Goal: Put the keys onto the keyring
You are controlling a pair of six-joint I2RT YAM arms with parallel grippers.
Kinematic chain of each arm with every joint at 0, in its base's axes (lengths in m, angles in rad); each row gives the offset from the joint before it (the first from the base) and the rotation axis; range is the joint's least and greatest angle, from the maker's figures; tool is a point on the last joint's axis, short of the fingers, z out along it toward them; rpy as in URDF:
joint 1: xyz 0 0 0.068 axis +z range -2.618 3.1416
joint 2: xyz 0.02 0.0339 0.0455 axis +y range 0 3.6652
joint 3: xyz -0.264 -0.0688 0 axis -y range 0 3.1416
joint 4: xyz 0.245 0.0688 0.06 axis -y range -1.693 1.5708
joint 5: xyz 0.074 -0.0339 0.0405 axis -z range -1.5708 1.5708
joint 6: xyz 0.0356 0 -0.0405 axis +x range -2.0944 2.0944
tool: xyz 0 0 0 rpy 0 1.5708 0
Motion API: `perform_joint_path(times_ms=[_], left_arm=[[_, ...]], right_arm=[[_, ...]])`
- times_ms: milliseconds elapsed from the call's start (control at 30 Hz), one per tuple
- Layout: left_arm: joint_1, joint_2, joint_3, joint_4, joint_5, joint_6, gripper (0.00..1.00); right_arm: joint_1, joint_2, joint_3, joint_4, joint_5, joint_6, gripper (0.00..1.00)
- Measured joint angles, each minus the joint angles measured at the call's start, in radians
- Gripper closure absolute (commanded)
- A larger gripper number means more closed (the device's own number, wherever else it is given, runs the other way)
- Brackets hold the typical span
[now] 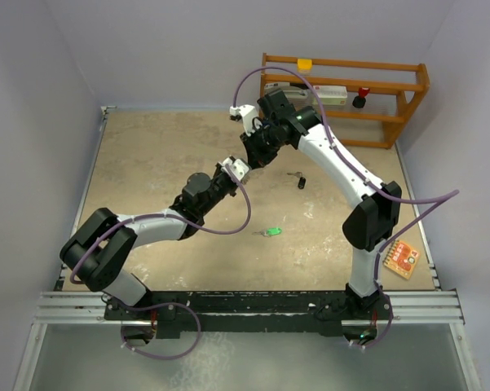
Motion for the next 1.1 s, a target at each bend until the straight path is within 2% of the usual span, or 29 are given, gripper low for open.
perform_joint_path(times_ms=[67, 167, 333, 1100], left_arm=[[0.000, 0.000, 0.000, -0.004, 0.002, 0.000, 1.00], [0.000, 0.000, 0.000, -0.009, 0.001, -0.002, 1.00], [0.001, 0.000, 0.000, -0.024, 0.001, -0.021, 1.00], [0.002, -0.023, 0.004, -0.066, 0.023, -0.254, 1.00]], right_arm=[[0.000, 0.000, 0.000, -0.001, 0.000, 0.000, 1.00], [0.000, 0.000, -0.001, 0.000, 0.001, 0.003, 0.92], [0.000, 0.000, -0.014, 0.016, -0.001, 0.014, 0.87], [0.001, -0.128, -0.142, 0.204, 0.061, 0.084, 0.81]])
